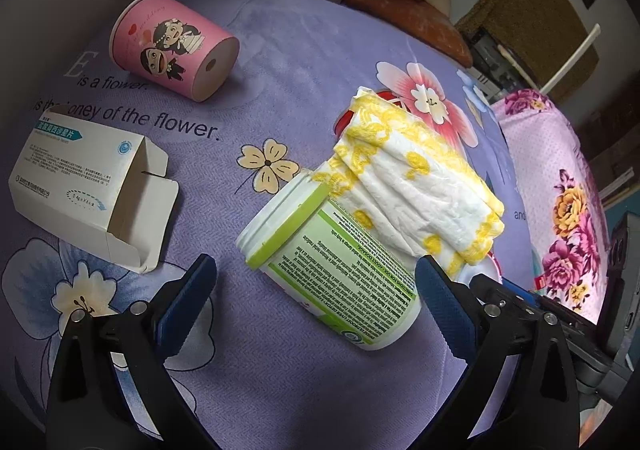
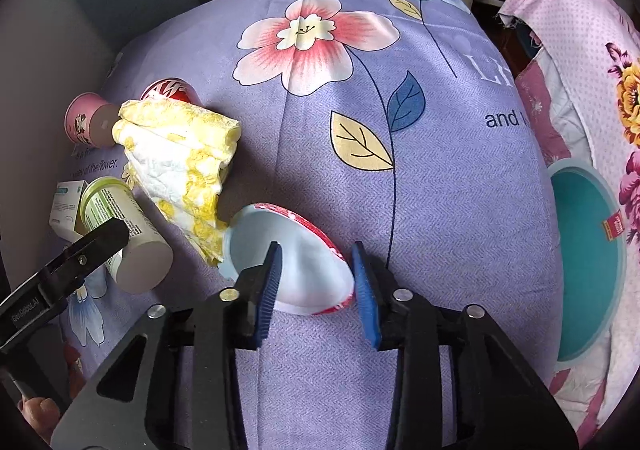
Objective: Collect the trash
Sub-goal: 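Grasp the white egg-shaped cup with the right tool while the left tool grasps the green-labelled jar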
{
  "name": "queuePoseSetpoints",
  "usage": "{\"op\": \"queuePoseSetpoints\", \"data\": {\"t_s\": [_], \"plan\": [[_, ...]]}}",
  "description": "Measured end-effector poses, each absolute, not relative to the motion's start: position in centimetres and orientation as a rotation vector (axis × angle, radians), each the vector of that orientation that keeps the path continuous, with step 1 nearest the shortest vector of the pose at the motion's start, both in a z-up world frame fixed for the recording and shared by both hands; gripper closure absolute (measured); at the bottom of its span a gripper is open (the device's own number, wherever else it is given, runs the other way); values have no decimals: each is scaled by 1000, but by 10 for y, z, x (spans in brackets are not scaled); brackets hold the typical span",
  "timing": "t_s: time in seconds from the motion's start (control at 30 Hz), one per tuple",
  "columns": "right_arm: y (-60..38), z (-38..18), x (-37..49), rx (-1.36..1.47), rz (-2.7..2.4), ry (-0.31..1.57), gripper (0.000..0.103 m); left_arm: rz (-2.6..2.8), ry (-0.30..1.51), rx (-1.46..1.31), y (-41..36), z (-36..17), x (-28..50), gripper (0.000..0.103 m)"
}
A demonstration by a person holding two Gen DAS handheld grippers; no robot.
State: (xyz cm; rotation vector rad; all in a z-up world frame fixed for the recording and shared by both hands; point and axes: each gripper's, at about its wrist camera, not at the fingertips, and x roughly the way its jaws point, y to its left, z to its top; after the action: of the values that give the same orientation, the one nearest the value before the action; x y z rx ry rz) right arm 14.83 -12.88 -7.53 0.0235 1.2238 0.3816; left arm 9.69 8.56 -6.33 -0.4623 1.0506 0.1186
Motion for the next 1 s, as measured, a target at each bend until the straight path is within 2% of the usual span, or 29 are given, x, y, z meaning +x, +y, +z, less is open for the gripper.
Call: {"op": "queuePoseSetpoints", "data": {"t_s": [0.03, 0.13, 0.43, 0.6, 0.73, 1.0], "plan": [[-127, -75, 144, 24, 399, 1226, 84, 113, 1052, -463, 87, -63, 96, 3], [-118, -74, 131, 0, 452, 1222, 88, 109, 1050, -472, 92, -63, 90, 3], [-120, -73, 106, 19, 476, 1246, 89, 118, 1027, -462, 109, -60, 67, 3], [-120, -67, 107, 18, 466, 1236, 84, 130, 1025, -444, 120, -57, 58, 3], [-111, -65, 114, -13, 467, 1208, 64, 133, 1025, -443, 127, -56, 50, 3], [-97, -78, 121, -41, 475, 1211, 67, 135, 1083, -523, 131, -59, 53, 3]]}}
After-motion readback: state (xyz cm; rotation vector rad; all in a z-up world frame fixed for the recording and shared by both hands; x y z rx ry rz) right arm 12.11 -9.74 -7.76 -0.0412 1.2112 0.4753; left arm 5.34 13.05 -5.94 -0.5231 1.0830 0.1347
